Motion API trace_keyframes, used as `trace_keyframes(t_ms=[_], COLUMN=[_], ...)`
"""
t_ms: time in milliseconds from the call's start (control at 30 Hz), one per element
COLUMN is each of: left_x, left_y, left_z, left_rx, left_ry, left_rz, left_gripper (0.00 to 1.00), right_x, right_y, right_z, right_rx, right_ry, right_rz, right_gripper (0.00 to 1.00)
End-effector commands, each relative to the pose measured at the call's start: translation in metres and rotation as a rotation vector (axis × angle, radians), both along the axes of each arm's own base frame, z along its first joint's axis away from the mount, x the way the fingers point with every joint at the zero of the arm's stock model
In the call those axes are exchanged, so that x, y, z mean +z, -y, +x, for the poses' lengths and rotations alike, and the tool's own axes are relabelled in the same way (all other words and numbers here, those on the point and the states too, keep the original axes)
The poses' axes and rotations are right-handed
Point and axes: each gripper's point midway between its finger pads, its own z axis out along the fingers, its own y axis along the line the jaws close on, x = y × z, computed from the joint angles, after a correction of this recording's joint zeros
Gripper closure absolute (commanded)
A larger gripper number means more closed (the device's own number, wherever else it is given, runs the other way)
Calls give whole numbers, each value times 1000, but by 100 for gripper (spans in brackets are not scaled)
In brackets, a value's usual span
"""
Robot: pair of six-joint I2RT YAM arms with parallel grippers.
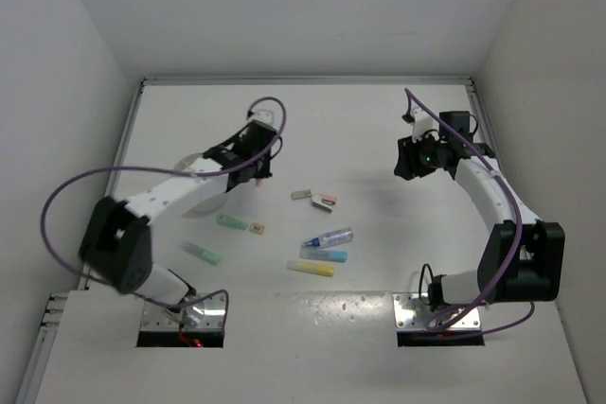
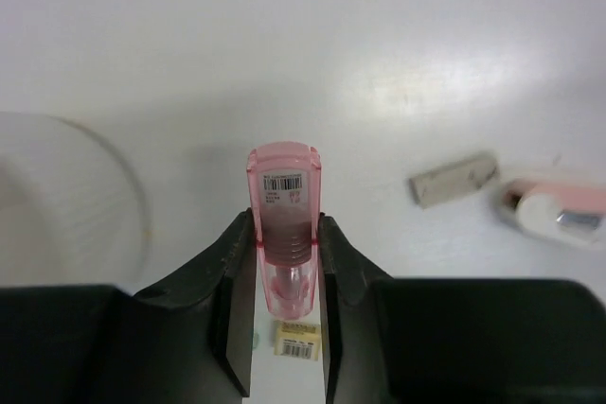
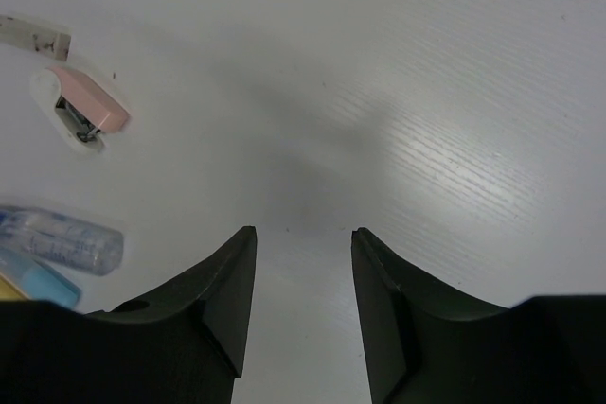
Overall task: Sort the stationery into containers
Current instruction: Pick up the stationery from the center of the board, then place the stationery in the storage box.
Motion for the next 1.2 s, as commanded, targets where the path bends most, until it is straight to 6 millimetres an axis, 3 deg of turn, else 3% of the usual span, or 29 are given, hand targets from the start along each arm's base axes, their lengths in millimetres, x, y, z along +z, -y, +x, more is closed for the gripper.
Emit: trace_keyframes(t_ms=[0, 67, 100, 200, 500, 600, 767, 900, 1000, 1133, 1167], left_x=[97, 127, 129, 141, 122, 117, 86, 80, 73, 70, 66], left_y=[-55, -75, -92, -115, -143, -147, -144, -138, -136, -138, -138], left_z=[23, 21, 19, 17, 25, 25, 30, 33, 34, 33, 33], left_rx=[266, 372, 445, 591, 727, 733, 699, 677, 668, 670, 668], left_ry=[359, 475, 511, 589, 583, 569, 486, 463, 445, 436, 429], left_rz=[-58, -101, -74, -43, 85, 104, 166, 151, 159, 178, 186], left_gripper=[100, 100, 100, 100, 99, 98, 95, 93, 84, 83, 78], right_x=[18, 18, 18, 17, 18, 18, 17, 17, 17, 17, 17], right_y=[-4, -4, -4, -6, -8, -8, -9, -9, -9, -9, -9], right_z=[11, 11, 11, 11, 11, 11, 8, 8, 8, 8, 8], right_rx=[17, 17, 17, 16, 22, 22, 27, 27, 27, 27, 27], right_ry=[52, 52, 52, 39, 40, 40, 30, 30, 30, 30, 30], right_rz=[23, 23, 23, 36, 43, 43, 51, 51, 51, 51, 51], right_gripper=[55, 55, 55, 55, 56, 56, 56, 56, 56, 56, 56])
